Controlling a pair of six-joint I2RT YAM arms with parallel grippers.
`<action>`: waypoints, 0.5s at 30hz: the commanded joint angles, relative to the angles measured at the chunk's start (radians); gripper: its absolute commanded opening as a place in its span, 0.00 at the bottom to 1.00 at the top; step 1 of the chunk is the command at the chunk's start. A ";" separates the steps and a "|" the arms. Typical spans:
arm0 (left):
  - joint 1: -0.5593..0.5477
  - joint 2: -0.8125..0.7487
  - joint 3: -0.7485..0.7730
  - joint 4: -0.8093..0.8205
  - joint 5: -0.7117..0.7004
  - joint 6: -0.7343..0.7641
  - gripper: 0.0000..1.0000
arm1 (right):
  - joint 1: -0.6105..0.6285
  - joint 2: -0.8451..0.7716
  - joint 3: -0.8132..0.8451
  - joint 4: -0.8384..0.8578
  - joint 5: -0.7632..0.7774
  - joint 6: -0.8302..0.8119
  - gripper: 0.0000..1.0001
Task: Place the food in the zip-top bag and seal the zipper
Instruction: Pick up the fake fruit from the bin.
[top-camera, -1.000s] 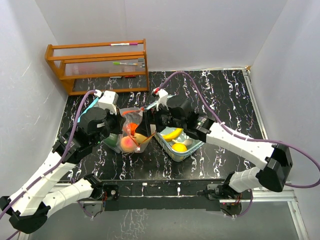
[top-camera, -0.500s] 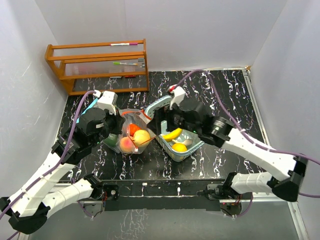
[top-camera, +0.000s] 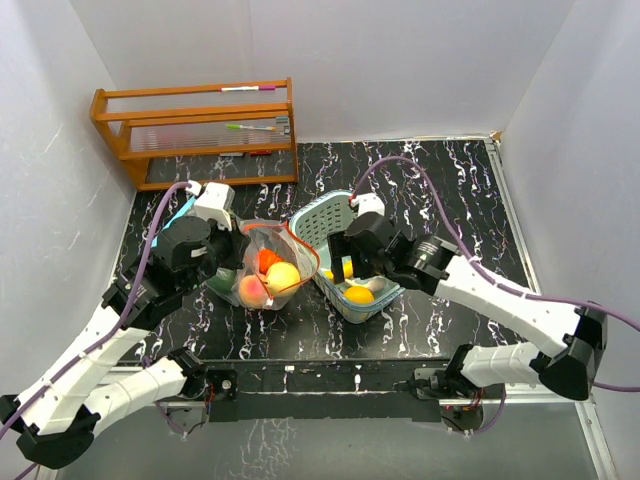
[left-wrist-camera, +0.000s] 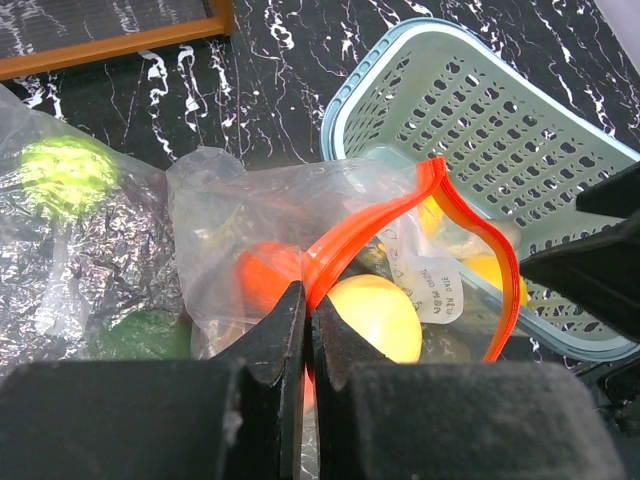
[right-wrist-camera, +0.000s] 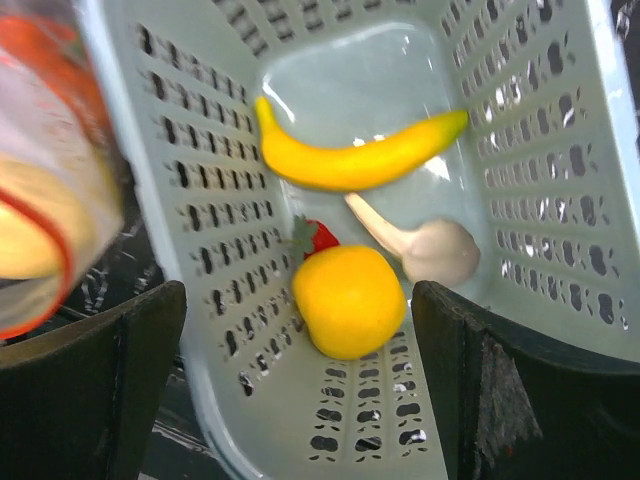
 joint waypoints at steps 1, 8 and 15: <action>0.006 -0.032 0.008 0.006 -0.004 0.007 0.00 | 0.000 0.028 -0.017 -0.025 0.032 0.033 0.98; 0.006 -0.045 -0.009 0.005 -0.012 0.014 0.00 | 0.000 0.080 -0.083 -0.023 -0.020 0.046 0.91; 0.007 -0.053 -0.015 0.009 -0.018 0.019 0.00 | 0.000 0.117 -0.158 -0.006 -0.103 0.045 0.84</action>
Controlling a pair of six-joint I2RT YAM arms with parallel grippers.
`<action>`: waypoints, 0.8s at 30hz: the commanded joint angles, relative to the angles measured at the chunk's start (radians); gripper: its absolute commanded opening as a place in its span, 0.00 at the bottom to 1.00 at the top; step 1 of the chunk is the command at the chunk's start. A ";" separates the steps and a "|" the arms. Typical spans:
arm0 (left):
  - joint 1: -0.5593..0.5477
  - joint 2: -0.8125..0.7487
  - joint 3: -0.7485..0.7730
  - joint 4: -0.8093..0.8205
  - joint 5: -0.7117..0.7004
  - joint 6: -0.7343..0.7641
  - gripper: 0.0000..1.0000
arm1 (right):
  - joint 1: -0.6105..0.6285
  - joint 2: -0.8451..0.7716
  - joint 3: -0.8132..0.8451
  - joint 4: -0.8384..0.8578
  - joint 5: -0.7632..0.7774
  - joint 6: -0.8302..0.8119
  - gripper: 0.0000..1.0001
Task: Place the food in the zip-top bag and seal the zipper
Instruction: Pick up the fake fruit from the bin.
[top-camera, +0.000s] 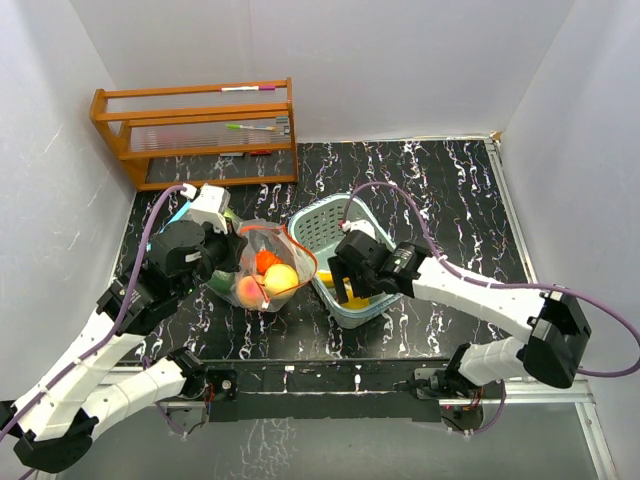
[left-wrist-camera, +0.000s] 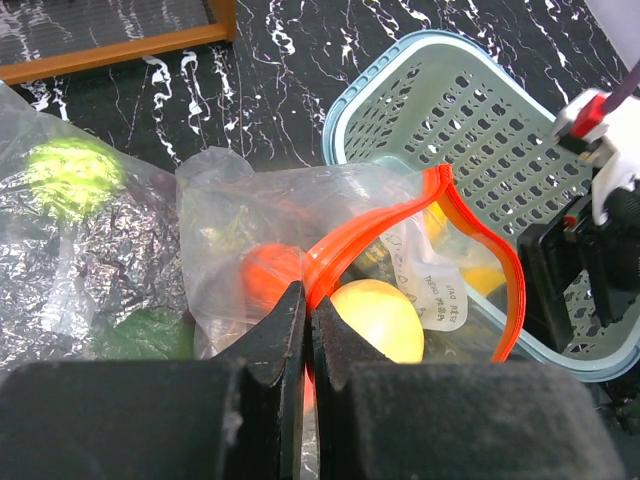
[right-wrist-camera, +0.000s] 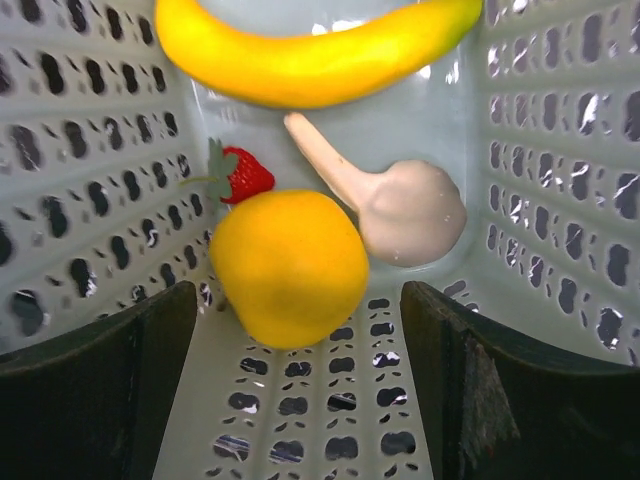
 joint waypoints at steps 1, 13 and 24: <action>0.006 -0.020 -0.004 0.014 -0.018 0.012 0.00 | 0.002 0.007 -0.042 0.037 -0.058 0.011 0.84; 0.007 -0.026 -0.004 0.004 -0.030 0.015 0.00 | 0.001 0.099 -0.143 0.190 -0.120 0.003 0.80; 0.007 -0.028 0.005 -0.006 -0.035 0.016 0.00 | 0.001 0.091 -0.106 0.178 -0.040 0.018 0.23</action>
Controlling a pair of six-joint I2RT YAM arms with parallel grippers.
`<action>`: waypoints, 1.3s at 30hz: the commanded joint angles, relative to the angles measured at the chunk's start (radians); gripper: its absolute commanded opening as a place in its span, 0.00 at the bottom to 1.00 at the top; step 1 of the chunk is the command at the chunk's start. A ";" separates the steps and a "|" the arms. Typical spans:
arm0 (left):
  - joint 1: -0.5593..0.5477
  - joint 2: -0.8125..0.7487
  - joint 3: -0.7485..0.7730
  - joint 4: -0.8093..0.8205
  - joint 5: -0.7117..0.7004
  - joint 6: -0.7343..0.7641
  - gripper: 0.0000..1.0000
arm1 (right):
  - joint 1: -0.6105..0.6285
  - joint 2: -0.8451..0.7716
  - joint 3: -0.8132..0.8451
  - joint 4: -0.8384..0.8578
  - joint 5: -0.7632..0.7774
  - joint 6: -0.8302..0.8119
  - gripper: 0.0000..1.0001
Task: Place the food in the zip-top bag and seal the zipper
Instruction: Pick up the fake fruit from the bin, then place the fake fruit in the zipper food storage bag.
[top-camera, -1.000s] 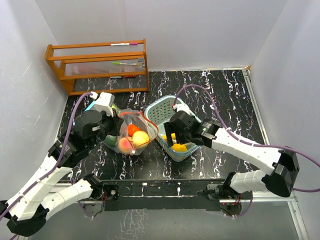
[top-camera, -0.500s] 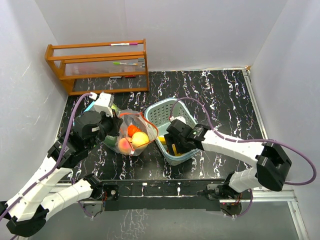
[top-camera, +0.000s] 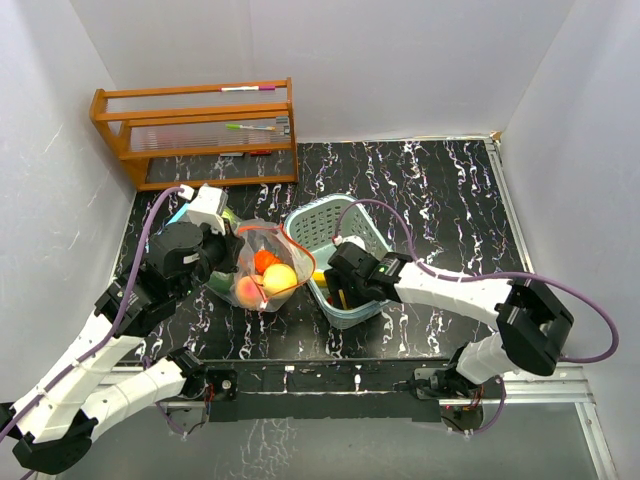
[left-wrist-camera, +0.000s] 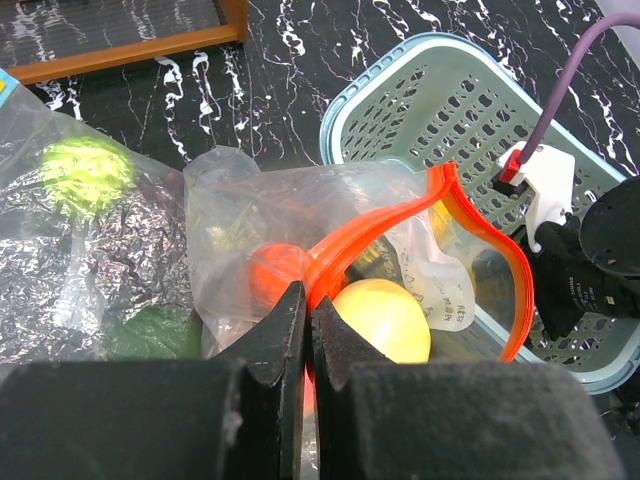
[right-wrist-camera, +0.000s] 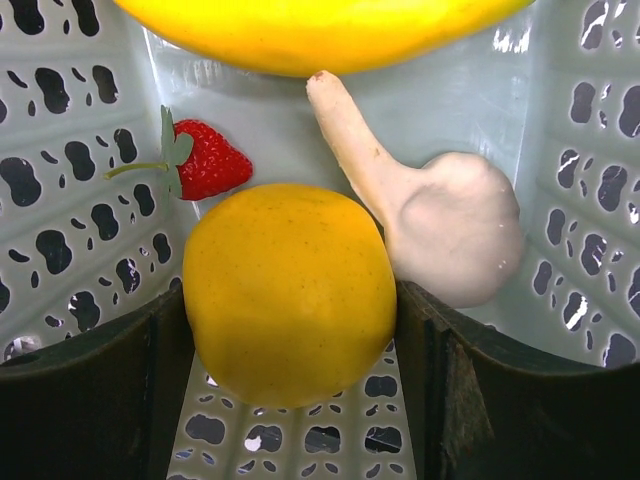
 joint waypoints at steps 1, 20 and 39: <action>0.007 -0.015 0.006 0.004 -0.016 0.006 0.00 | 0.001 -0.041 0.052 -0.015 0.078 0.007 0.19; 0.006 -0.006 0.009 0.013 -0.006 0.002 0.00 | 0.000 -0.369 0.255 0.289 -0.177 -0.218 0.16; 0.006 0.008 0.016 0.017 0.006 -0.007 0.00 | 0.013 -0.115 0.356 0.454 -0.516 -0.207 0.17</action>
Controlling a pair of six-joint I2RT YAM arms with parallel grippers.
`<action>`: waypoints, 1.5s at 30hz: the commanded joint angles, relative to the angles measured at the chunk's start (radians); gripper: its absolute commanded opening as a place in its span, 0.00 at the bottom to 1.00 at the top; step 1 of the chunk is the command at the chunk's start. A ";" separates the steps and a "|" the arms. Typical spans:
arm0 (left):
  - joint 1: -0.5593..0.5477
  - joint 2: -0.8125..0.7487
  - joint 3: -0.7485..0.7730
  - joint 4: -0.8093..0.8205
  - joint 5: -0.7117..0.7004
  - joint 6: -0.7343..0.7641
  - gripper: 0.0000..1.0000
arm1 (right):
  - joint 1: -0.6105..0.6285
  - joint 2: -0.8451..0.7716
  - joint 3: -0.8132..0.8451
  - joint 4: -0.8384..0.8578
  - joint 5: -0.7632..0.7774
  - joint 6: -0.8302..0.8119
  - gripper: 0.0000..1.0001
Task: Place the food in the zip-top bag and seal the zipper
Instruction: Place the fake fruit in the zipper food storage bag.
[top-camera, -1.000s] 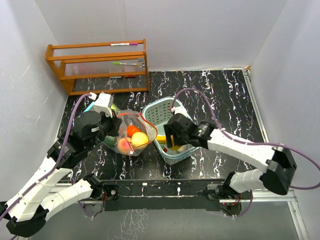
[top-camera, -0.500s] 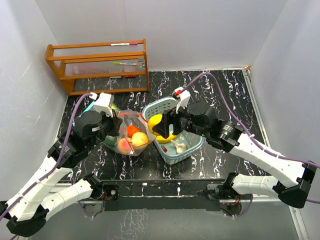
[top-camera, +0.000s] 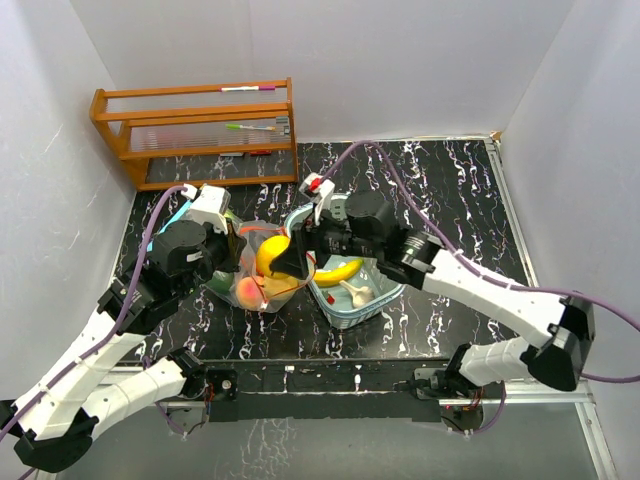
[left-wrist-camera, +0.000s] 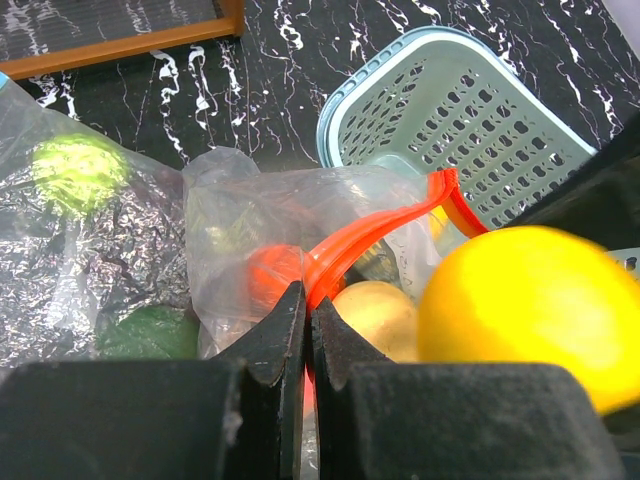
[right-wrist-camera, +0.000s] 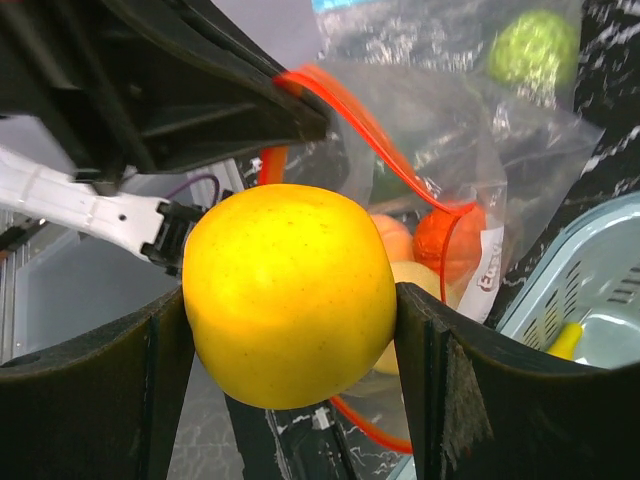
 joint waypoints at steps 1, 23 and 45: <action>0.006 -0.006 0.016 0.020 0.003 -0.002 0.00 | 0.012 0.065 0.070 -0.014 -0.005 0.015 0.17; 0.006 0.003 -0.003 0.050 0.042 -0.021 0.00 | 0.139 0.217 0.209 -0.005 0.481 0.077 0.99; 0.006 0.017 0.022 0.047 0.031 -0.006 0.00 | 0.154 -0.089 0.016 -0.348 0.596 0.189 0.98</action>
